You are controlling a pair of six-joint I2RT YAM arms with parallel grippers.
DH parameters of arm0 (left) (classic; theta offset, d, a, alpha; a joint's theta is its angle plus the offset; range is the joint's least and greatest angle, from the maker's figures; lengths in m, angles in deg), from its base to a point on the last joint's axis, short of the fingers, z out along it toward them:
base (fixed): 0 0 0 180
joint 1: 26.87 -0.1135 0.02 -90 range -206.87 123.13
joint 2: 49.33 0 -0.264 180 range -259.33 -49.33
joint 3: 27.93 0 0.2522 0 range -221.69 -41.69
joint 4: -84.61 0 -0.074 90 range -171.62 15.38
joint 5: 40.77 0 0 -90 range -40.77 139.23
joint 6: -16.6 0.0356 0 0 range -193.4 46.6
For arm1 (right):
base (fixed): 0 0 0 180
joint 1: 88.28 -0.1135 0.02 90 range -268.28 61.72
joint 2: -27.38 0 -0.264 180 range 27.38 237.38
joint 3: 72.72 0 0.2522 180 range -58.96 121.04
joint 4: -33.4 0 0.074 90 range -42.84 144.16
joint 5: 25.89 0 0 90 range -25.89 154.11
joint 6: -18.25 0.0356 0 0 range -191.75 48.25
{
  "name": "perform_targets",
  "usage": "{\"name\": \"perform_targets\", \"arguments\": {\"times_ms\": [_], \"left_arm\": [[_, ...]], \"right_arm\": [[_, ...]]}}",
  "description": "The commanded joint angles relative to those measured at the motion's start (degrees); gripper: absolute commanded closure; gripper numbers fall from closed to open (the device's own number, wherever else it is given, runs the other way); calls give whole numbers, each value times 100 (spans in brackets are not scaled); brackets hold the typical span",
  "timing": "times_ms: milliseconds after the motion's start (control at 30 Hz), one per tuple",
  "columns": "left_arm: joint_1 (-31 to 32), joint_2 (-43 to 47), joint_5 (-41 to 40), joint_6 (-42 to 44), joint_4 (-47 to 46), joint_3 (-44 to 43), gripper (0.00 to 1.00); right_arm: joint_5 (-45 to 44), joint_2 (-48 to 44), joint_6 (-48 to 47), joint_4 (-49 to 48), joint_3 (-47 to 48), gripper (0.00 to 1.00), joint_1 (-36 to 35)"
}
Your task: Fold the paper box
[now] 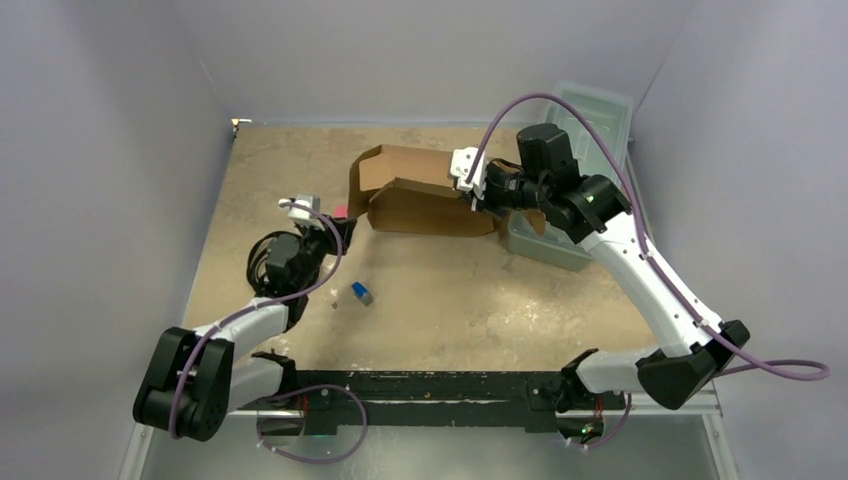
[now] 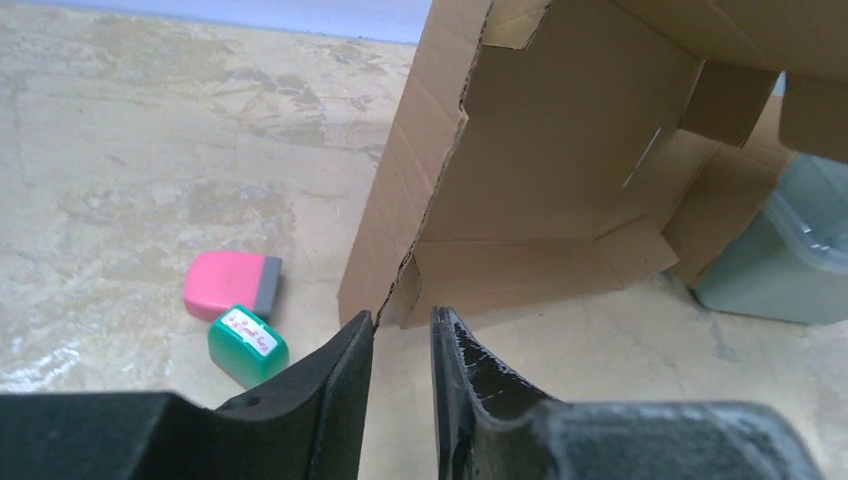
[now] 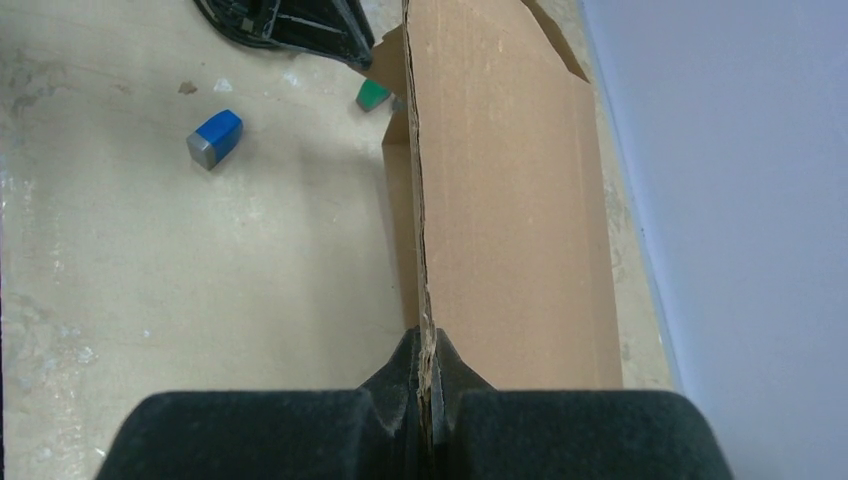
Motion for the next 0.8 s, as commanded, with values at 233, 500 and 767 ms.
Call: {"name": "perform_targets", "arguments": {"times_ms": [233, 500, 767], "left_arm": [[6, 1350, -176, -1378, 1557, -294, 48], [-763, 1938, -461, -1793, 3712, -1530, 28], [-1920, 1046, 1126, -2415, 3386, -1655, 39]], "right_arm": [[103, -233, 319, -345, -30, 100, -52], [41, -231, 278, -327, -63, 100, -187], [-55, -229, 257, -346, -81, 100, -230]]}}
